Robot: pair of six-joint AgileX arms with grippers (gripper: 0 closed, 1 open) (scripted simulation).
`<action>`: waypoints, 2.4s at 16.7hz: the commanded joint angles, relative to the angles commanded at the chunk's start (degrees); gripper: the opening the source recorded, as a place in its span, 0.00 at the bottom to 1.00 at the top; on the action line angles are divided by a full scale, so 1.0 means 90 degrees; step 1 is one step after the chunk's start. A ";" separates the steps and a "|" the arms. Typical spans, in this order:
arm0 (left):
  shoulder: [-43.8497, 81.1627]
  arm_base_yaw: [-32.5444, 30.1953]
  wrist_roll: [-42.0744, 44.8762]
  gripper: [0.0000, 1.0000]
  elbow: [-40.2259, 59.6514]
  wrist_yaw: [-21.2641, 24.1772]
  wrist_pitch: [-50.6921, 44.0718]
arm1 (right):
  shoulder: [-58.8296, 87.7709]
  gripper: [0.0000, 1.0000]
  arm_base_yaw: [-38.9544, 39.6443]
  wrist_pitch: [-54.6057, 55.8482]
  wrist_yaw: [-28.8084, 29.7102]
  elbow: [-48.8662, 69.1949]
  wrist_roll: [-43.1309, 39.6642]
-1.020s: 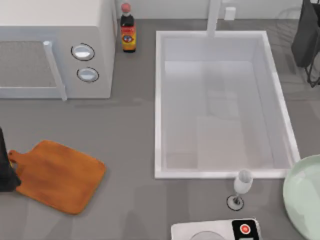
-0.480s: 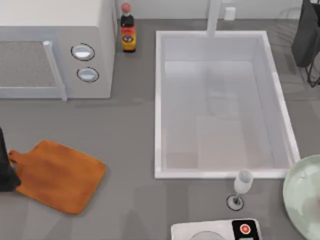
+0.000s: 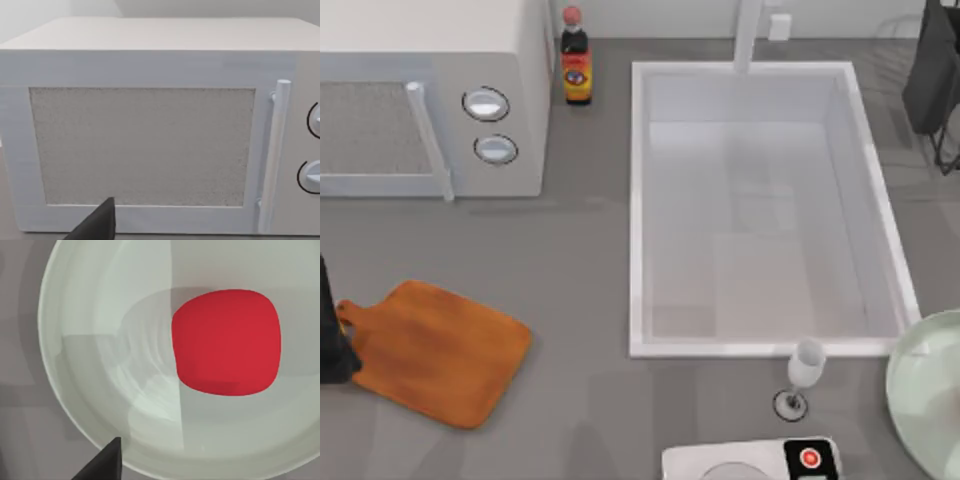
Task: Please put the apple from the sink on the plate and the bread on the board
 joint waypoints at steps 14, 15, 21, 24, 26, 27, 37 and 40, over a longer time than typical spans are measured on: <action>0.0000 0.0000 0.0000 1.00 0.0000 0.0000 0.0000 | -0.4713 1.00 -0.0310 0.3901 -0.0001 -0.3282 -0.0335; 0.0000 0.0000 0.0000 1.00 0.0000 0.0000 0.0000 | -0.5366 1.00 -0.0350 0.4425 -0.0001 -0.3707 -0.0378; 0.0000 0.0000 0.0000 1.00 0.0000 0.0000 0.0000 | -0.8291 1.00 -0.0567 0.7063 -0.0001 -0.5997 -0.0610; 0.0000 0.0000 0.0000 1.00 0.0000 0.0000 0.0000 | -0.8866 1.00 -0.0625 0.7627 -0.0001 -0.6551 -0.0672; 0.0000 0.0000 0.0000 1.00 0.0000 0.0000 0.0000 | -0.8923 1.00 -0.0632 0.7682 -0.0001 -0.6606 -0.0679; 0.0000 0.0000 0.0000 1.00 0.0000 0.0000 0.0000 | -0.8923 1.00 -0.0632 0.7682 -0.0001 -0.6606 -0.0679; 0.1705 0.0142 0.0308 1.00 0.1142 0.0000 -0.1028 | -0.8923 1.00 -0.0632 0.7682 -0.0001 -0.6606 -0.0679; 0.3109 0.0259 0.0561 1.00 0.2081 0.0000 -0.1875 | -0.8923 1.00 -0.0632 0.7682 -0.0001 -0.6606 -0.0679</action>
